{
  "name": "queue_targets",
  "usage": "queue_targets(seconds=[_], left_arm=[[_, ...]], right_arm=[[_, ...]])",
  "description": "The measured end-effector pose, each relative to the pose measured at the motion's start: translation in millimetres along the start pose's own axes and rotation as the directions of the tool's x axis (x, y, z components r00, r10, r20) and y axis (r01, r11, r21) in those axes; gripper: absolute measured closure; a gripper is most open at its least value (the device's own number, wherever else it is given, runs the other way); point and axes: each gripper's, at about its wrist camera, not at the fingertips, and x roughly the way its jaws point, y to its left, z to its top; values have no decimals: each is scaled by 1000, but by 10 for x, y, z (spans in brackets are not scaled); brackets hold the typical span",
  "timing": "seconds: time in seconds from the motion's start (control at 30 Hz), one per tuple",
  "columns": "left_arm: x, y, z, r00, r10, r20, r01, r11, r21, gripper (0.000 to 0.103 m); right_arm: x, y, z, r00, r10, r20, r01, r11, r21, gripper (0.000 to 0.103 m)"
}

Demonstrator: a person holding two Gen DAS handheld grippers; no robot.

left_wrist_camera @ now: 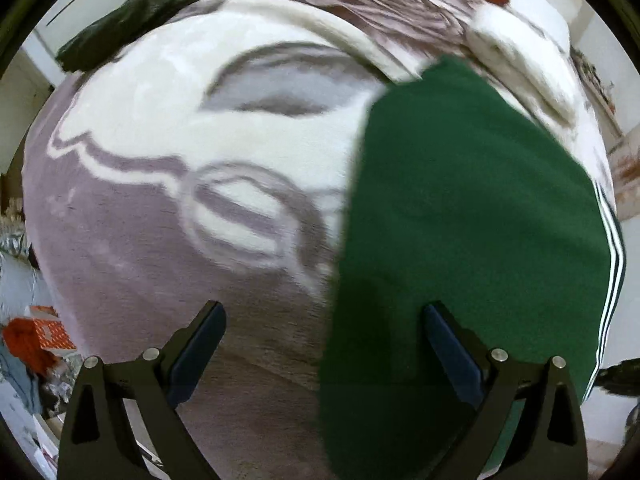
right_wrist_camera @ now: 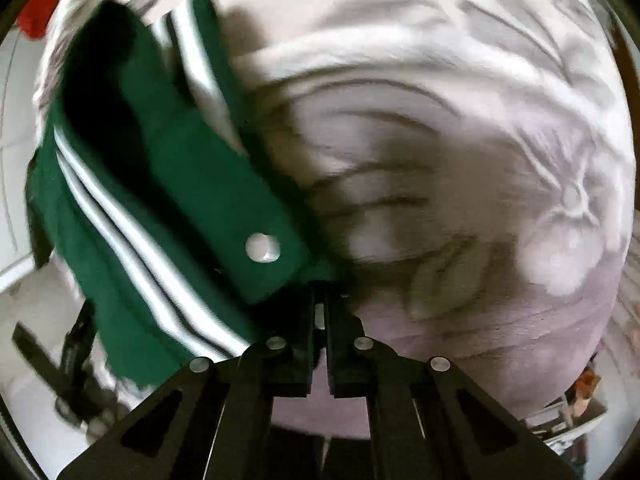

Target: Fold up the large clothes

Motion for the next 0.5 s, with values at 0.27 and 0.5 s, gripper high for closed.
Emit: queue_targets(seconds=[0.27,0.5], left_arm=[[275,780,96,986,163,-14,-164,985,-56,1],[975,837,162,976,194,-97,-194,981,12,0]], right_arm=[[-948,1730,246,959,-117,257,216,891,-400,21],[198,3881,820,965,-241,104,222,539,-813,21]])
